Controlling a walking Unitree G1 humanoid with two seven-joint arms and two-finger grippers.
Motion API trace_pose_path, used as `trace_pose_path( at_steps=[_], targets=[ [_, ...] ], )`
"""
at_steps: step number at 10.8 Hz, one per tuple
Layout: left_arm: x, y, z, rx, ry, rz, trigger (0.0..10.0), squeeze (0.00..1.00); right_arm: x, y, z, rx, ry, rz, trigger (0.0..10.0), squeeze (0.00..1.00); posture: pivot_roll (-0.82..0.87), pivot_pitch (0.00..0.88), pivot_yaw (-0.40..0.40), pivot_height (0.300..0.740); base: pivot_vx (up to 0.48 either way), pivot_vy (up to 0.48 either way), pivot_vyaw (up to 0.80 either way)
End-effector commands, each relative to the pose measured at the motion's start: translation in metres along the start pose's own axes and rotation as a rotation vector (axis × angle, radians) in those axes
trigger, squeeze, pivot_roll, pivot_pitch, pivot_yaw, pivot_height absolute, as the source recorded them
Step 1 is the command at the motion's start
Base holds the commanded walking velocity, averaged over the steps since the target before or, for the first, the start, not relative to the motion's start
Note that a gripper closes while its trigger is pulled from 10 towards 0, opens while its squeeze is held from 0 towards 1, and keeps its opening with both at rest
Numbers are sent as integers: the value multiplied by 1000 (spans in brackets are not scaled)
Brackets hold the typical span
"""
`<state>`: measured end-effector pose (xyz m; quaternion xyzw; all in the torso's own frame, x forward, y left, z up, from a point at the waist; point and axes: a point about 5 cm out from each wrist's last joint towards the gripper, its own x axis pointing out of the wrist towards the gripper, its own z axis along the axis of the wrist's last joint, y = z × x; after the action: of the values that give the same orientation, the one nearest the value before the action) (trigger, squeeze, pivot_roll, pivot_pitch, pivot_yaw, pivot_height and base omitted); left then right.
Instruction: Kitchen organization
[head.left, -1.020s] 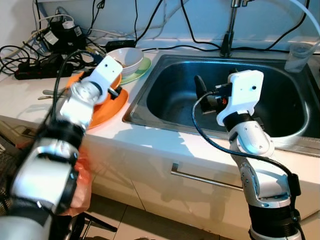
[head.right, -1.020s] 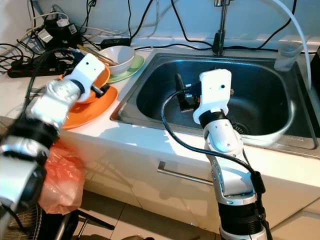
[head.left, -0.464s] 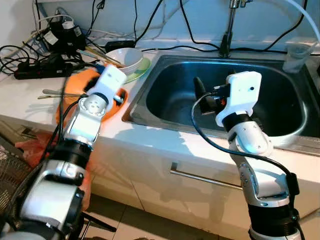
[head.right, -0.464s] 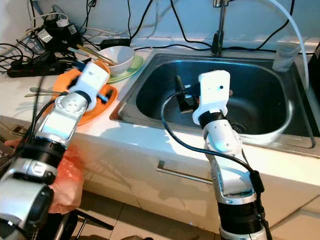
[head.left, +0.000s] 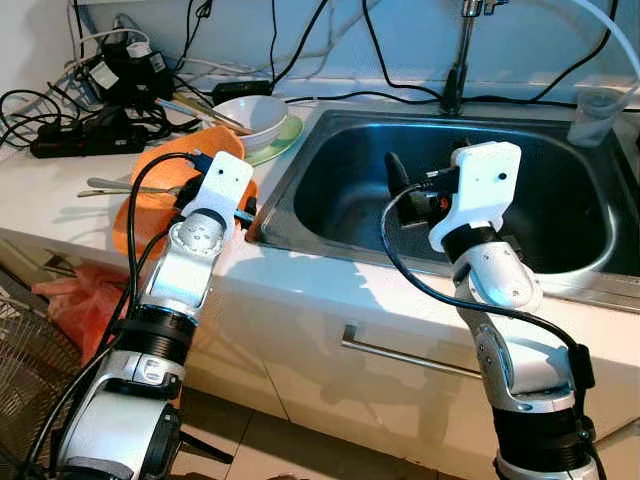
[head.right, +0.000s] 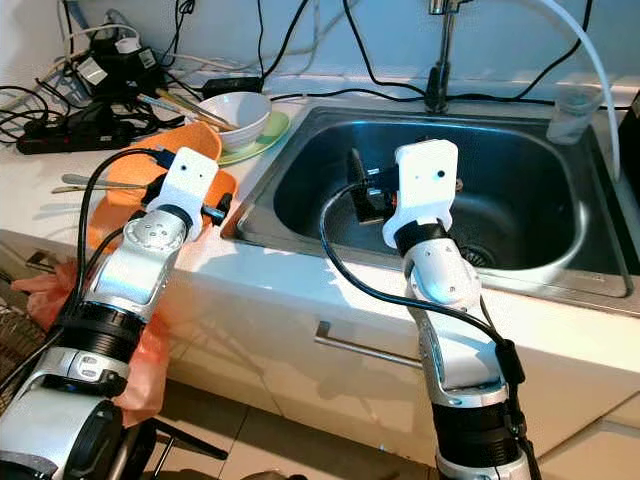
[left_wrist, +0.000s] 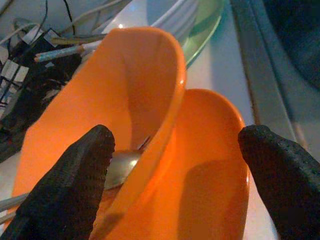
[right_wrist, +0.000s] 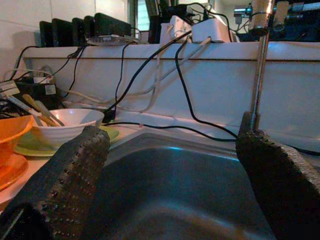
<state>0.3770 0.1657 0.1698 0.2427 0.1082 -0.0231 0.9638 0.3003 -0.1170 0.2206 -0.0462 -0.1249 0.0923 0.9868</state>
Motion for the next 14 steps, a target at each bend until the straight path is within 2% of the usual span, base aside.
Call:
trace_pose_path(
  at_steps=[1, 2, 5, 6, 10, 13, 14],
  targets=[
    [1, 6, -6, 1, 31, 15, 10000, 1000, 3, 3, 4, -3, -20, 8, 10000, 0, -3, 0, 124, 740, 0, 0, 0],
    [2, 10, -4, 18, 27, 13, 10000, 0, 2, 3, 4, -3, -20, 6, 10000, 0, -5, 0, 126, 740, 0, 0, 0],
    [8, 28, -4, 82, 53, 24, 10000, 0, 2, 3, 4, 0, -19, 1, 10000, 0, -3, 0, 128, 740, 0, 0, 0],
    [9, 35, 1, 128, 39, 32, 10000, 0, 1, 3, 4, 1, -19, 0, 10000, 0, -3, 0, 127, 740, 0, 0, 0],
    [12, 30, -10, 226, 104, -103, 10000, 0, 1, 3, 3, 0, -17, 0, 10000, 0, -6, 0, 130, 740, 0, 0, 0],
    [12, 27, -13, 258, 125, -161, 10000, 0, 0, 2, 3, -1, -16, -3, 10000, 0, -10, 0, 131, 740, 0, 0, 0],
    [13, 31, -15, 272, 133, -162, 7882, 0, 0, 2, 3, -2, -15, -3, 10000, 0, -10, 0, 129, 740, 0, 0, 0]
  ],
)
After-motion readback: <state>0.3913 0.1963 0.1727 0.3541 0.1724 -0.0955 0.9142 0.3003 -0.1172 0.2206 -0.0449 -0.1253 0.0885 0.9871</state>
